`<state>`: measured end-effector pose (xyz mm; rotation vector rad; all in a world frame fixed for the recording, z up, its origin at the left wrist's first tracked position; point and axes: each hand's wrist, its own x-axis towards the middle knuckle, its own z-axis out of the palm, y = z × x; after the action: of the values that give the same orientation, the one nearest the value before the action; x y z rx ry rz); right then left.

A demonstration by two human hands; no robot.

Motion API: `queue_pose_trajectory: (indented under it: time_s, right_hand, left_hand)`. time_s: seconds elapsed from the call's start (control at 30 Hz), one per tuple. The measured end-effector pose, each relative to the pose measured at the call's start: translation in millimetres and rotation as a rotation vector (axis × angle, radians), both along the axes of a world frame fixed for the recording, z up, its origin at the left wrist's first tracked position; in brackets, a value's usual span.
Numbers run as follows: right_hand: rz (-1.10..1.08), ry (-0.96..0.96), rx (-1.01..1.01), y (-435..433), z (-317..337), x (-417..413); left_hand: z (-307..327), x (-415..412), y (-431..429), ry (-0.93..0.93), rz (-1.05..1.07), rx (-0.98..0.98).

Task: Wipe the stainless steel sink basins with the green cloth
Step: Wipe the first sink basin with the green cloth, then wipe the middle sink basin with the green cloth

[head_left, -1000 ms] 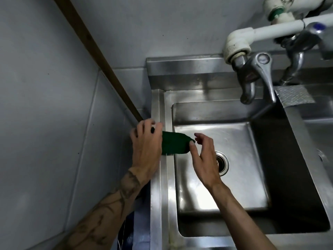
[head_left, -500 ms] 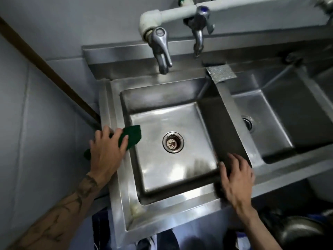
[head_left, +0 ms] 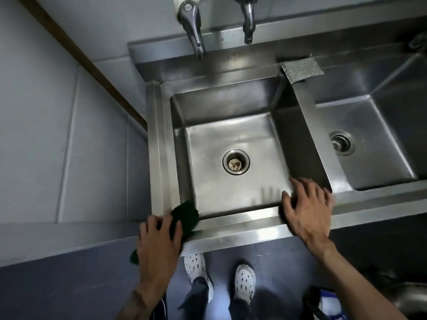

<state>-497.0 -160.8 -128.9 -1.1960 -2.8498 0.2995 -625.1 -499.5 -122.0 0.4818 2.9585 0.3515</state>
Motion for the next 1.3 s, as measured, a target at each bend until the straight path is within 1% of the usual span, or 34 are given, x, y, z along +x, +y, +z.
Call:
queue_pose_trajectory:
  time_s: [0.07, 0.1, 0.23, 0.3, 0.37, 0.43, 0.57, 0.6, 0.67, 0.73, 0.83, 0.87, 0.93, 1.03, 1.13, 1.23, 1.3]
  right_hand:
    - [0.011, 0.003, -0.008, 0, 1, 2]
    - [0.016, 0.006, -0.015, -1, 2, 2]
    - [0.022, 0.012, -0.038, 0, 4, 3]
    - [0.019, 0.010, -0.035, 2, 3, 4]
    - [0.012, 0.010, -0.035, 3, 2, 4]
    - [0.010, 0.010, -0.030, 3, 0, 5]
    - [0.007, 0.019, -0.021, 4, -1, 6]
    - [0.008, 0.022, -0.016, 4, -1, 6]
    - [0.015, 0.038, -0.003, 4, -1, 6]
    - [0.025, 0.064, -0.005, 4, -2, 6]
    - [0.049, 0.085, -0.016, 3, -1, 8]
    - [0.062, 0.084, -0.024, 2, 0, 10]
    - [0.097, 0.101, -0.046, 3, 2, 14]
    - [0.146, 0.198, -0.115, 7, 4, 19]
    - [0.195, 0.308, -0.189, 15, 3, 25]
    - [0.232, 0.341, -0.199, 32, 1, 38]
    - [0.250, 0.345, -0.185, 50, 1, 50]
  left_hand:
    - [4, 26, -4, -0.039, 0.096, 0.006]
    - [5, 29, -5, -0.024, 0.118, 0.000]
    - [2, 11, -2, 0.186, 0.034, -0.130]
    - [-3, 17, 10, 0.236, 0.115, -0.095]
    - [-10, 29, 24, 0.212, 0.249, -0.053]
    - [-13, 36, 34, 0.160, 0.297, -0.038]
    - [-3, 49, 71, 0.072, 0.305, -0.006]
    - [4, 56, 86, 0.018, 0.296, 0.010]
    - [13, 70, 114, -0.044, 0.222, 0.046]
    - [10, 73, 124, -0.002, 0.097, 0.065]
    - [0, 60, 99, 0.050, -0.030, 0.029]
    - [-2, 54, 86, 0.069, -0.016, 0.023]
    - [-7, 40, 62, 0.078, 0.100, 0.052]
    - [-14, 39, 54, 0.134, 0.241, 0.066]
    - [-22, 55, 82, 0.178, 0.302, 0.066]
    - [-23, 82, 133, 0.168, 0.290, 0.040]
    - [-18, 101, 178, 0.124, 0.262, 0.020]
